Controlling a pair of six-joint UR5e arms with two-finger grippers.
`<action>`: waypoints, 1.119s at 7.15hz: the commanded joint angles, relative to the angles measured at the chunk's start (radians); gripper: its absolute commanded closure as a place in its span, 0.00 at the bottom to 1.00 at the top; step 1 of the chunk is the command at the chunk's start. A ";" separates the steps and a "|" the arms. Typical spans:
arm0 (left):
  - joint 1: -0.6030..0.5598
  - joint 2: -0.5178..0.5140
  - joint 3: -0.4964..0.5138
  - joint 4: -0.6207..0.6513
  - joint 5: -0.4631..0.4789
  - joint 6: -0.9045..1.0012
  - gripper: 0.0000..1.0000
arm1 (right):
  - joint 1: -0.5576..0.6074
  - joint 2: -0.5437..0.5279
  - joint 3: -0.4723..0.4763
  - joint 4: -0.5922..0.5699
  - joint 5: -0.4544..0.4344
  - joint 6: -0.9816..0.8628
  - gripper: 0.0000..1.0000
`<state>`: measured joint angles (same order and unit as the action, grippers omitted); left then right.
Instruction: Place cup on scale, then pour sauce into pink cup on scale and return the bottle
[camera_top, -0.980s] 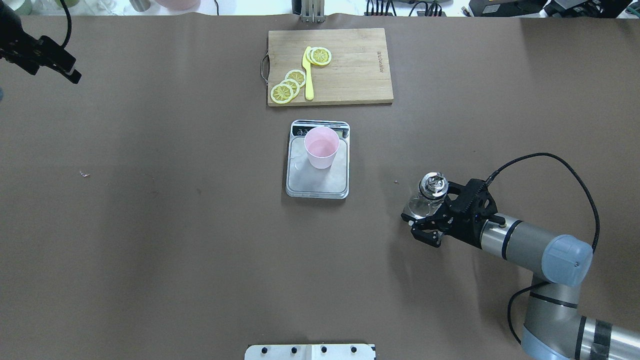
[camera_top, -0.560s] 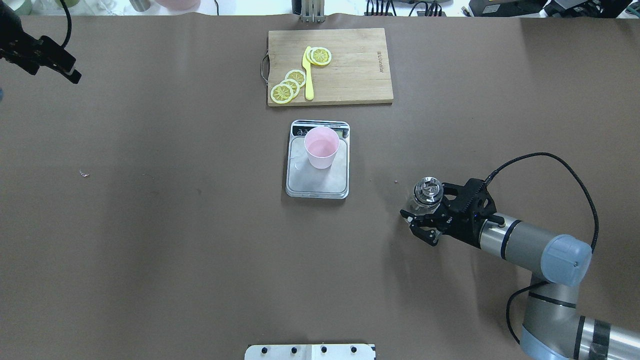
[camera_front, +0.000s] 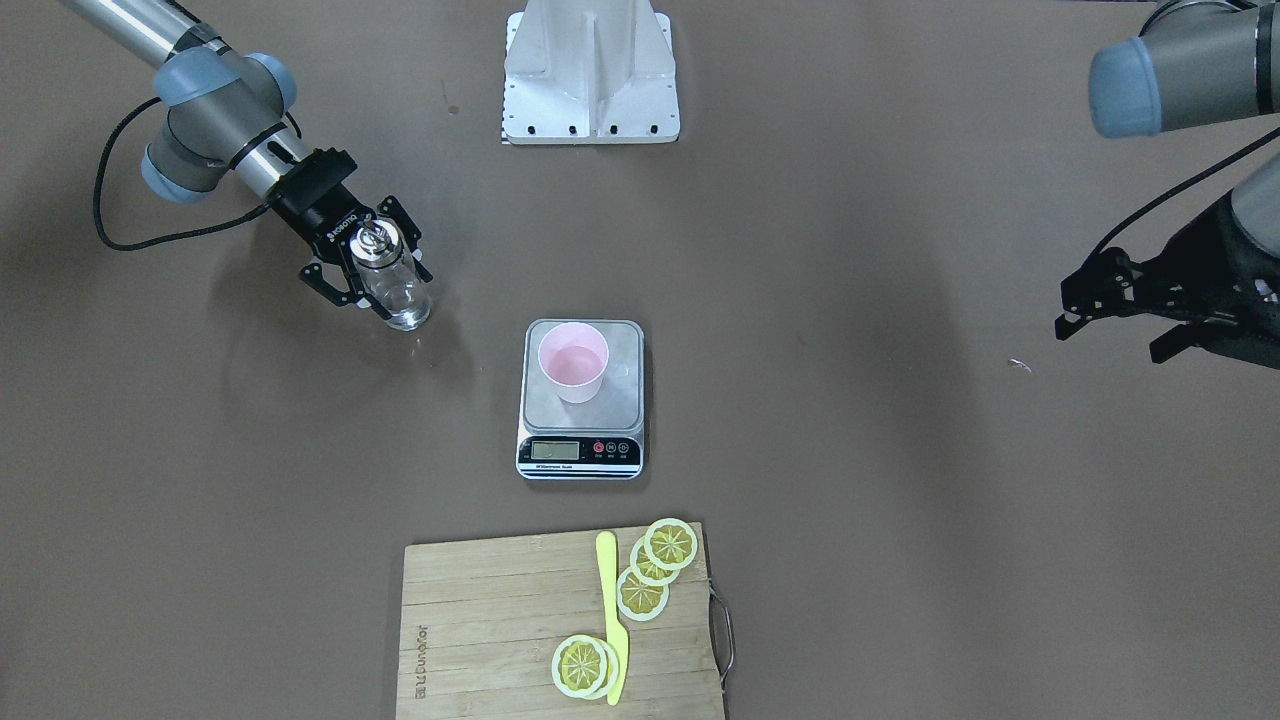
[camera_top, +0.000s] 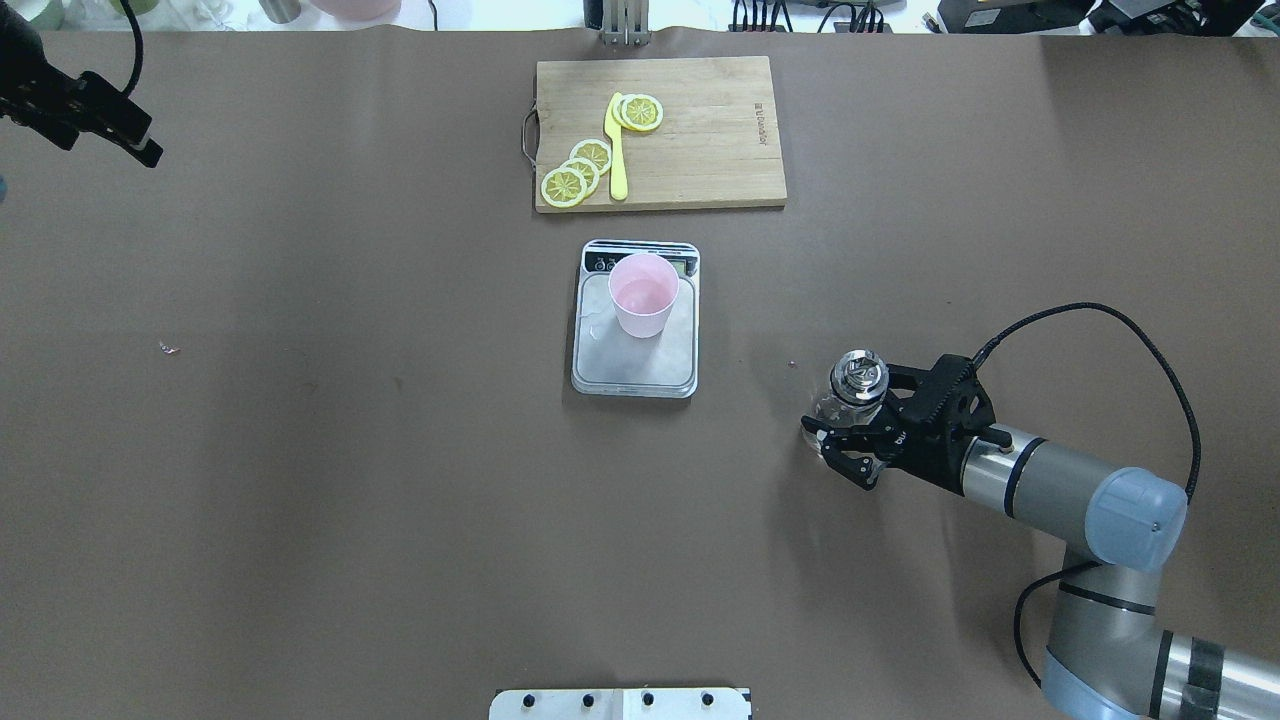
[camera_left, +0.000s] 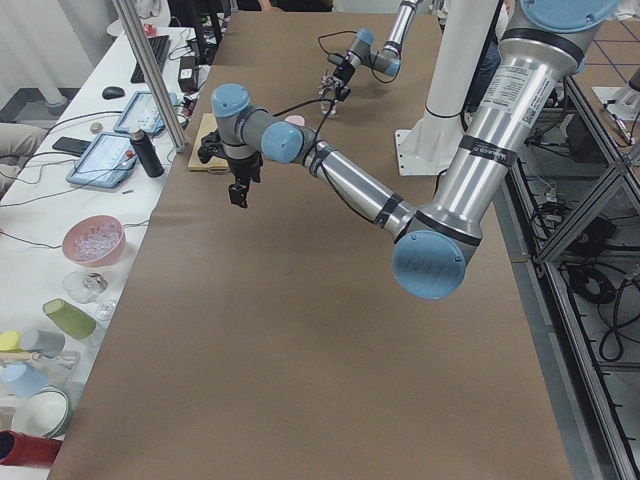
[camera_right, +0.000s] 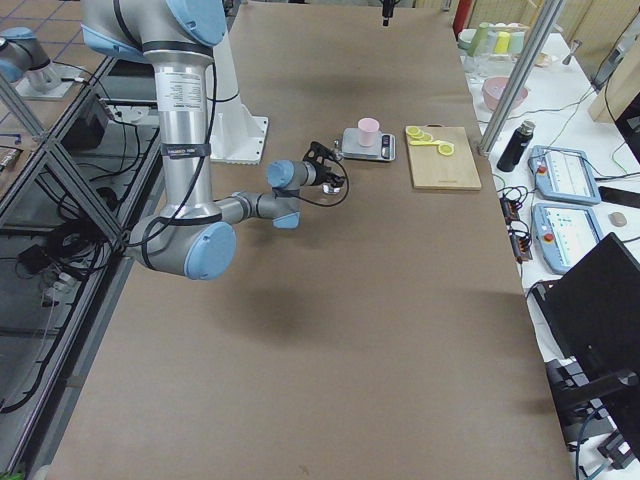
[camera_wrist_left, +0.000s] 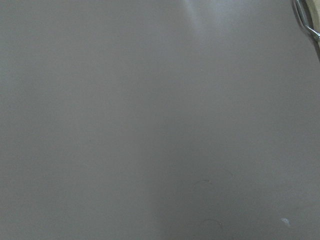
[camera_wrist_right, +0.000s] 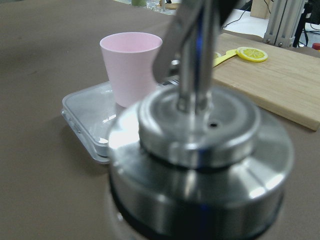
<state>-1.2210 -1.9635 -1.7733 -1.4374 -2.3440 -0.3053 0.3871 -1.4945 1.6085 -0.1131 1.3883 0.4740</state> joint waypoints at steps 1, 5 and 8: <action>-0.002 0.000 0.000 0.000 0.000 0.000 0.03 | 0.032 -0.003 0.025 -0.010 0.004 0.000 0.71; -0.043 0.029 0.018 0.002 0.002 0.148 0.03 | 0.128 -0.001 0.213 -0.370 0.041 -0.023 0.73; -0.101 0.090 0.029 -0.009 0.002 0.325 0.03 | 0.150 0.022 0.301 -0.635 0.032 -0.158 0.73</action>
<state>-1.2960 -1.8966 -1.7456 -1.4436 -2.3425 -0.0554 0.5247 -1.4860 1.8897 -0.6556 1.4234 0.3565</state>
